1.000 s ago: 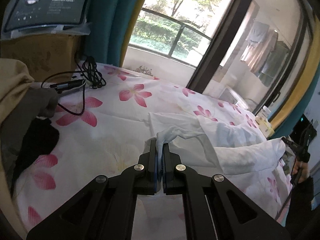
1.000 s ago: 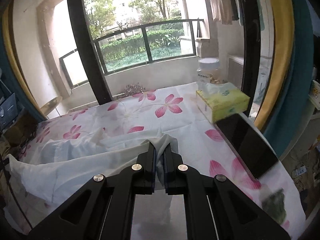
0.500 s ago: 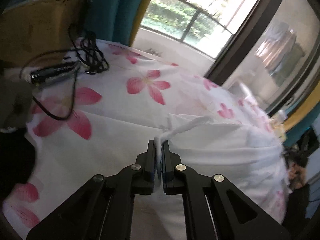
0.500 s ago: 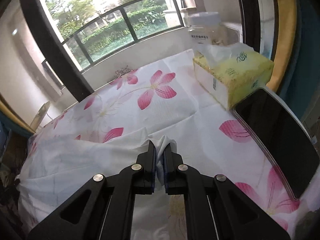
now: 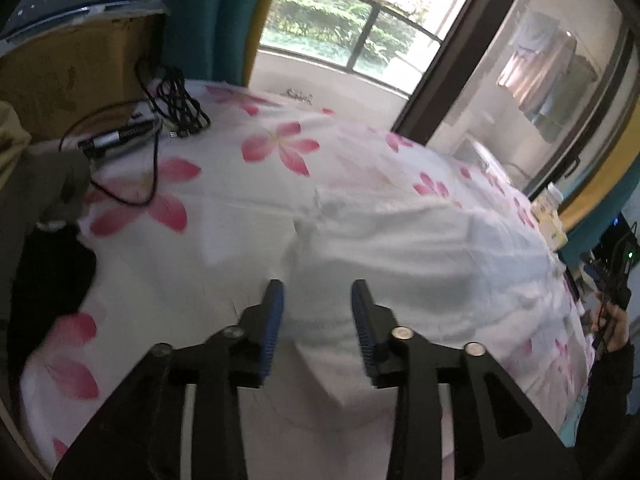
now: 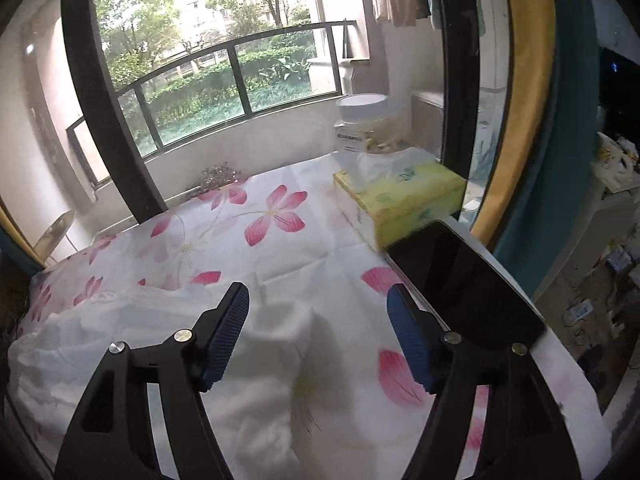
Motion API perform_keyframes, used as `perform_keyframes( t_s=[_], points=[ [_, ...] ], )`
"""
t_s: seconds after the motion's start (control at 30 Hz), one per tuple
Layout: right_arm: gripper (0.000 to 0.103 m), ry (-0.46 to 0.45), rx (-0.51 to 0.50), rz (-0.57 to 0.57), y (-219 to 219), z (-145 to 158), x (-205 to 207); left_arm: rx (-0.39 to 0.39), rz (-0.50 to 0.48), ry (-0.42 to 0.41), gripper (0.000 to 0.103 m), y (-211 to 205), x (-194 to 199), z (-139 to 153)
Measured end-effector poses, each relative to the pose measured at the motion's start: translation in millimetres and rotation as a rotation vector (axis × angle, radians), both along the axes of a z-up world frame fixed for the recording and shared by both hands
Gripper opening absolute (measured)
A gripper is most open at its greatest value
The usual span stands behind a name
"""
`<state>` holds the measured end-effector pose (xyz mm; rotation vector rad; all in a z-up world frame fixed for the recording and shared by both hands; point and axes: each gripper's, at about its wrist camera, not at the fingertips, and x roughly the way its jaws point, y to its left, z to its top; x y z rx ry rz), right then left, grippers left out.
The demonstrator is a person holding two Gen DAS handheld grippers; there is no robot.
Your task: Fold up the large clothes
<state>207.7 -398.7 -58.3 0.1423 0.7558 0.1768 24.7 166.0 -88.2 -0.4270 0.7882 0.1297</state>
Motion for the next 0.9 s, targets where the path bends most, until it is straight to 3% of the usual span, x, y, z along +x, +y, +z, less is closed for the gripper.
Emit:
perform_keyframes(
  t_s=[0.13,0.27,0.4,0.47,0.5,0.6,0.73,0.8,0.83,0.87,0.9],
  points=[
    [0.072,0.021,0.001,0.026,1,-6,-9,0.094,0.044,0.074,0.043,-3,1,-11],
    [0.072,0.067,0.016,0.024,-1,-22,-12,0.053,0.043,0.059,0.043,5,5,-14],
    [0.072,0.067,0.031,0.029,1,-27,-11,0.105,0.049,0.077,0.043,4,11,-17],
    [0.071,0.065,0.047,0.035,3,-27,-8,0.126,0.009,0.066,0.023,-2,14,-17],
    [0.071,0.068,0.047,0.037,5,-27,-7,0.131,-0.011,0.064,0.005,-5,15,-17],
    [0.071,0.067,0.008,0.073,17,-28,-2,0.163,-0.024,0.046,0.003,-11,16,-12],
    [0.054,0.079,-0.127,0.112,38,-40,10,0.173,-0.021,-0.001,0.003,-13,16,3],
    [0.054,0.1,-0.146,0.108,40,-50,19,0.187,-0.024,-0.025,0.003,-13,17,13],
    [0.047,0.118,-0.133,0.089,37,-55,23,0.188,-0.026,-0.033,0.003,-13,17,16],
    [0.024,0.135,-0.117,0.071,35,-60,26,0.185,-0.028,-0.046,0.003,-13,18,19],
    [0.013,0.145,-0.11,0.062,33,-63,28,0.175,-0.027,-0.06,0.002,-11,18,23]
  ],
)
